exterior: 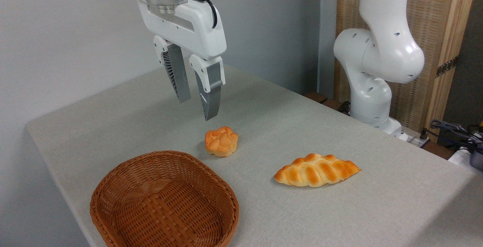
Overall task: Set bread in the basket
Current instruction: 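Move the open gripper toward the small round orange bun, then lower the gripper onto the round bun and close on it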
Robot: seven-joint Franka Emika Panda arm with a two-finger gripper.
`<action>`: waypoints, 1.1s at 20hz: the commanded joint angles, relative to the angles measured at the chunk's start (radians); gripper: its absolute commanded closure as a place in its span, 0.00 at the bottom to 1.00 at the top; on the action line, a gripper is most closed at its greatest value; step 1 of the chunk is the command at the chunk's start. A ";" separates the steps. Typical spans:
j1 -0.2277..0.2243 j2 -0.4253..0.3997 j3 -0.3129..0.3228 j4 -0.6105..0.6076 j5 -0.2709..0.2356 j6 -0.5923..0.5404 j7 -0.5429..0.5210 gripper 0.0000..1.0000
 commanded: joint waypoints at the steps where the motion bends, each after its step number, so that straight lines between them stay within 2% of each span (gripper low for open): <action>1: -0.008 0.001 0.009 0.012 -0.015 -0.008 0.016 0.00; 8: -0.008 -0.040 0.008 -0.039 -0.015 -0.001 0.017 0.00; 12: -0.009 -0.153 0.000 -0.205 -0.015 0.108 0.016 0.00; 15: -0.015 -0.212 -0.041 -0.313 -0.015 0.129 0.017 0.00; 18: -0.020 -0.256 -0.113 -0.454 -0.012 0.243 0.019 0.00; 20: -0.041 -0.256 -0.146 -0.511 0.000 0.277 0.066 0.00; 22: -0.046 -0.253 -0.147 -0.545 0.000 0.289 0.126 0.00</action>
